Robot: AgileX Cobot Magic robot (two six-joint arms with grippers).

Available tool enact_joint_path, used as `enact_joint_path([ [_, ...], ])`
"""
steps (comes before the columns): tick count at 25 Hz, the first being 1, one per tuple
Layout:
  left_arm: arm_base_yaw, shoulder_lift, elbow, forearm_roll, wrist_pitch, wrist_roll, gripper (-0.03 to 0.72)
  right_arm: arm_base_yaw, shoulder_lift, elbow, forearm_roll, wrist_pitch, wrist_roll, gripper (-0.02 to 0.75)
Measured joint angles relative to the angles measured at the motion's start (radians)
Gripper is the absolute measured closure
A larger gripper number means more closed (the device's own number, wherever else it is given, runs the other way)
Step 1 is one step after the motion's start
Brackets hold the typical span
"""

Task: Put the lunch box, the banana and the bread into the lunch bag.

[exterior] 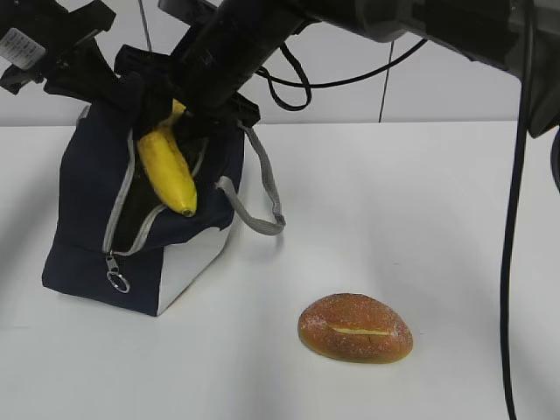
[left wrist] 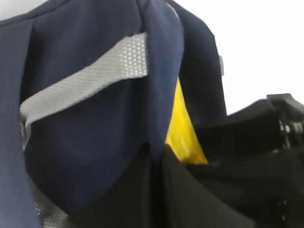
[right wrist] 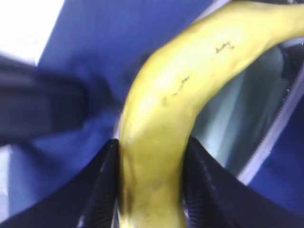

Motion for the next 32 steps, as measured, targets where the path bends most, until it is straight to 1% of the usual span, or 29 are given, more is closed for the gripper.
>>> enact_joint_path([
  [5, 0.000, 0.000, 0.000, 0.001, 0.000, 0.000, 0.691, 0.000, 0.018, -0.001, 0.012, -0.070, 0.075, 0.420],
  [8, 0.000, 0.000, 0.000, 0.001, 0.002, 0.000, 0.691, 0.000, 0.031, -0.001, 0.010, -0.076, 0.074, 0.352],
  [11, 0.000, 0.000, 0.000, 0.001, 0.001, 0.000, 0.691, 0.000, 0.033, -0.001, -0.018, -0.078, 0.063, 0.269],
  [14, 0.000, 0.000, 0.000, 0.002, 0.000, 0.000, 0.691, 0.000, 0.033, -0.001, -0.052, -0.078, 0.047, 0.238],
  [16, 0.000, 0.000, 0.000, 0.002, 0.000, 0.000, 0.691, -0.002, 0.033, -0.004, -0.063, -0.056, 0.030, 0.233],
  [18, 0.000, 0.000, 0.000, 0.002, 0.000, 0.000, 0.691, -0.011, 0.033, -0.025, -0.070, 0.004, -0.007, 0.231],
  [20, 0.000, 0.000, 0.000, 0.002, 0.000, 0.000, 0.691, -0.021, 0.033, -0.066, -0.079, 0.087, -0.046, 0.228],
  [23, 0.000, 0.000, 0.000, 0.002, 0.000, 0.000, 0.691, -0.040, 0.033, -0.145, -0.129, 0.178, -0.092, 0.228],
  [27, 0.000, 0.000, 0.000, 0.003, 0.002, 0.000, 0.691, -0.053, 0.026, -0.214, -0.242, 0.192, -0.113, 0.228],
  [29, 0.000, 0.000, 0.000, 0.003, 0.002, 0.000, 0.691, -0.053, 0.010, -0.215, -0.273, 0.199, -0.122, 0.227],
  [32, 0.000, 0.000, 0.000, 0.003, 0.002, 0.000, 0.691, -0.053, -0.035, -0.171, -0.300, 0.204, -0.138, 0.227],
])
